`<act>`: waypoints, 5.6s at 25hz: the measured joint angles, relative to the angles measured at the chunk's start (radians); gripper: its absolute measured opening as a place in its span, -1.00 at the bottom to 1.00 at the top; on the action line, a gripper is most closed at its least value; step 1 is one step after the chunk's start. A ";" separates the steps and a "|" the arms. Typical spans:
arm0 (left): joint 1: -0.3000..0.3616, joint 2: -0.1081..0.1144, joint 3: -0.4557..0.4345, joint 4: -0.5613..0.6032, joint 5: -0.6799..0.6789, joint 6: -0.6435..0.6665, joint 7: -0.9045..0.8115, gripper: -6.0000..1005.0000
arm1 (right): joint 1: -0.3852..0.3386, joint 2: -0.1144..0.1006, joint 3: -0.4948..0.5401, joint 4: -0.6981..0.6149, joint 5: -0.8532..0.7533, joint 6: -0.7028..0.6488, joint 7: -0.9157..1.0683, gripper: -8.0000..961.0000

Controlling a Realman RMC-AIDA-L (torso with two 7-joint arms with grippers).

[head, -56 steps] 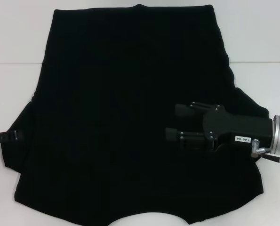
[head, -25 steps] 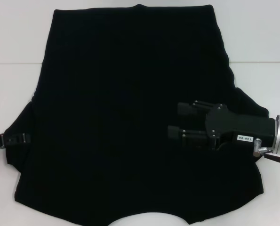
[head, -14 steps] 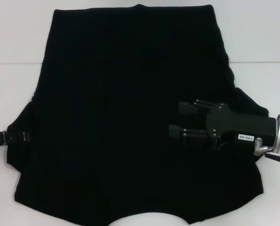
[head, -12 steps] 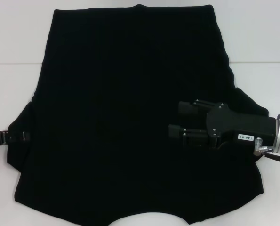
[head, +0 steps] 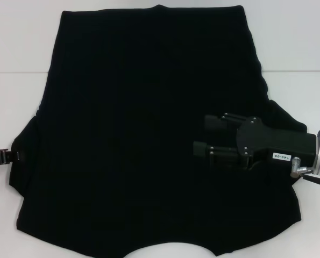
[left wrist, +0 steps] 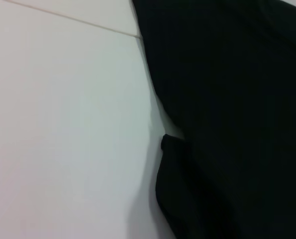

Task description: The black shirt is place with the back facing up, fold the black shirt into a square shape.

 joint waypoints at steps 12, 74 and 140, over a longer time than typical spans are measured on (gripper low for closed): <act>-0.001 -0.002 0.025 -0.017 0.000 -0.033 0.001 -0.88 | -0.001 0.000 0.000 0.000 0.004 -0.005 0.005 0.78; 0.059 0.032 -0.195 0.079 -0.004 0.122 0.004 -0.96 | -0.002 0.003 0.006 0.080 0.058 0.048 -0.030 0.78; -0.105 -0.020 -0.024 -0.039 -0.132 0.233 0.135 -0.85 | -0.012 0.000 0.021 0.083 0.058 0.046 -0.030 0.78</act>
